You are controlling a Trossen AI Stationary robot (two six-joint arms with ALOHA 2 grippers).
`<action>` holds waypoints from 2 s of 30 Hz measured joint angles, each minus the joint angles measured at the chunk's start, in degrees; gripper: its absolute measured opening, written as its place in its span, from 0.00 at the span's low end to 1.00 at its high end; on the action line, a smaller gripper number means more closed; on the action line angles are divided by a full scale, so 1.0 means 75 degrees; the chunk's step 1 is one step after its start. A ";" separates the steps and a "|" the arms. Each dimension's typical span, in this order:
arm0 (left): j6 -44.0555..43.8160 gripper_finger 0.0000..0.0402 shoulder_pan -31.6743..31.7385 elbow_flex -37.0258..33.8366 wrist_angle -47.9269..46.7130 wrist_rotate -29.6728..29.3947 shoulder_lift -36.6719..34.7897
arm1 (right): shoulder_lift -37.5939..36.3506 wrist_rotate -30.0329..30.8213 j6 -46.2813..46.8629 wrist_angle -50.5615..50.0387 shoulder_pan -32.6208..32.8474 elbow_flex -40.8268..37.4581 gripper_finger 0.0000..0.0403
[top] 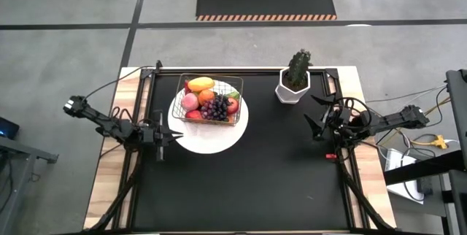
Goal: Build produce basket
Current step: Return to Home Position
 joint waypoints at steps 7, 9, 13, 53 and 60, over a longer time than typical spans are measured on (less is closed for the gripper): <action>0.0000 0.03 0.0000 0.0001 -0.0003 0.0000 0.0123 | 0.0000 0.0001 0.0000 0.0000 0.0003 0.0000 0.89; 0.0000 0.03 -0.0001 0.0001 0.0000 0.0000 0.0159 | 0.0000 -0.0002 0.0000 -0.0001 0.0003 0.0000 0.89; 0.0000 0.03 0.0000 0.0001 0.0000 0.0000 0.0227 | 0.0000 -0.0002 0.0000 0.0000 0.0000 0.0000 0.89; 0.0000 0.03 0.0000 0.0001 0.0000 0.0001 0.0339 | 0.0000 -0.0002 0.0000 -0.0003 0.0003 -0.0001 0.89; -0.0002 0.03 -0.0002 0.0001 0.0000 0.0002 0.0359 | 0.0000 -0.0002 0.0000 -0.0003 0.0003 0.0000 0.89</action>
